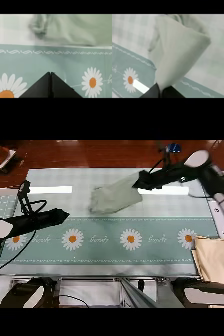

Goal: Fold the shirts.

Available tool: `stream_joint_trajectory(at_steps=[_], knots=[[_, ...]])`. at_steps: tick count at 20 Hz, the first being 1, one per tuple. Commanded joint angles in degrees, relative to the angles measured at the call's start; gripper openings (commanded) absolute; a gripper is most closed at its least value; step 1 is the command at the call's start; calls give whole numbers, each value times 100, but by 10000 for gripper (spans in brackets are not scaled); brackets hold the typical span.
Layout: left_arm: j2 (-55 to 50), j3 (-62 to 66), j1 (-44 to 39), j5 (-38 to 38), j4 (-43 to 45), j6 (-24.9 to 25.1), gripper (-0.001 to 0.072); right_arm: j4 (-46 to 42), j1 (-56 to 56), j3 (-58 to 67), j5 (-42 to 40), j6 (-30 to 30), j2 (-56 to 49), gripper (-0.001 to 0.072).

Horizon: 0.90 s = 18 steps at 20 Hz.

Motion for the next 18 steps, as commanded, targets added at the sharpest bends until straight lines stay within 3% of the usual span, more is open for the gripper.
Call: stream_joint_trajectory(at_steps=[1,6,11,14,18], knots=[[-2,-2,-4,-179,-2,-2,20,-966,-573,627,1054,612,671,23],[-2,-2,-243,26,0,0,20,-1217,-1906,627,1862,1097,1781,23],[-2,-2,-498,317,2,0,19,-1204,-3731,627,2756,1196,2420,23],[-2,-2,-509,555,0,-2,20,-1764,-4760,627,3705,1182,2688,23],[-2,-2,-509,1005,0,-2,20,-2612,-5914,-15,3718,1172,3491,23]])
